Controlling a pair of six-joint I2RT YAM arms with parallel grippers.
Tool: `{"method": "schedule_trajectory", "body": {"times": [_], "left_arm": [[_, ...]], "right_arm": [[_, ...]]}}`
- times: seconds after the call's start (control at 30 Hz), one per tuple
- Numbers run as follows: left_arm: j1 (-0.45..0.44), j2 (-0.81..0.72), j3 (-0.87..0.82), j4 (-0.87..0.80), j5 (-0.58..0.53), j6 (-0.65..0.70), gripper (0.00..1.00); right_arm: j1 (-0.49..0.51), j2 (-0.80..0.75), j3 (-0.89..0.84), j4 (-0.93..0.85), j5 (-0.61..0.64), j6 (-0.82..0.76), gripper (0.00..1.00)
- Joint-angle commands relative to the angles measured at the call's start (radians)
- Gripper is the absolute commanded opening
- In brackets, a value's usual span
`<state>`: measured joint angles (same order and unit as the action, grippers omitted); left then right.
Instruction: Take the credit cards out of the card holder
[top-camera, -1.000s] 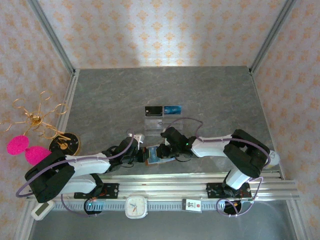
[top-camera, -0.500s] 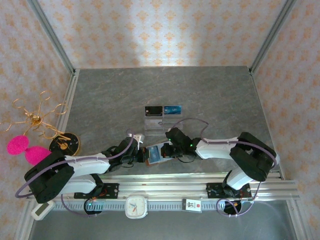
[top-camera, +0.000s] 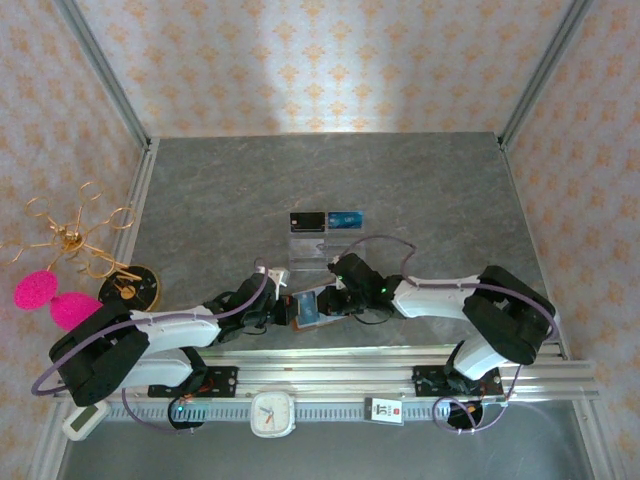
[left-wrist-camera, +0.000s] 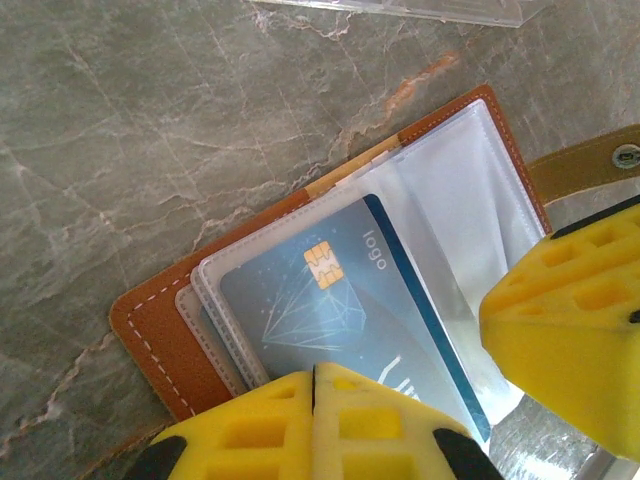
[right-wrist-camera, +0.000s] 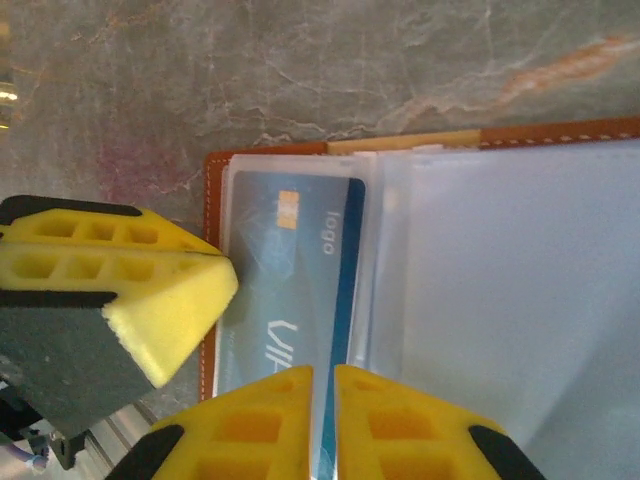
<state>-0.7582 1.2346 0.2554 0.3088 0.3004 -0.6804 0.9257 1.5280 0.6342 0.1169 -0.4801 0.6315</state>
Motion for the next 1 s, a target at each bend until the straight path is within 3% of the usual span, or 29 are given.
{"method": "schedule_trajectory", "body": {"times": [0.0,0.37,0.63,0.97], "left_arm": [[0.007,0.025,-0.002,-0.031,-0.012,0.021,0.0],[0.006,0.046,-0.011,-0.004,0.009,0.021,0.0],[0.008,0.041,-0.015,-0.009,0.006,0.019,0.0],[0.008,0.038,-0.016,-0.005,0.008,0.015,0.0]], "right_arm": [[-0.007,0.035,0.01,0.039,-0.036,0.008,0.14],[-0.01,0.095,0.026,0.047,-0.068,0.009,0.15],[-0.014,0.059,0.018,-0.033,0.04,0.017,0.16],[-0.014,0.1,0.029,-0.043,0.02,0.011,0.2]]}}
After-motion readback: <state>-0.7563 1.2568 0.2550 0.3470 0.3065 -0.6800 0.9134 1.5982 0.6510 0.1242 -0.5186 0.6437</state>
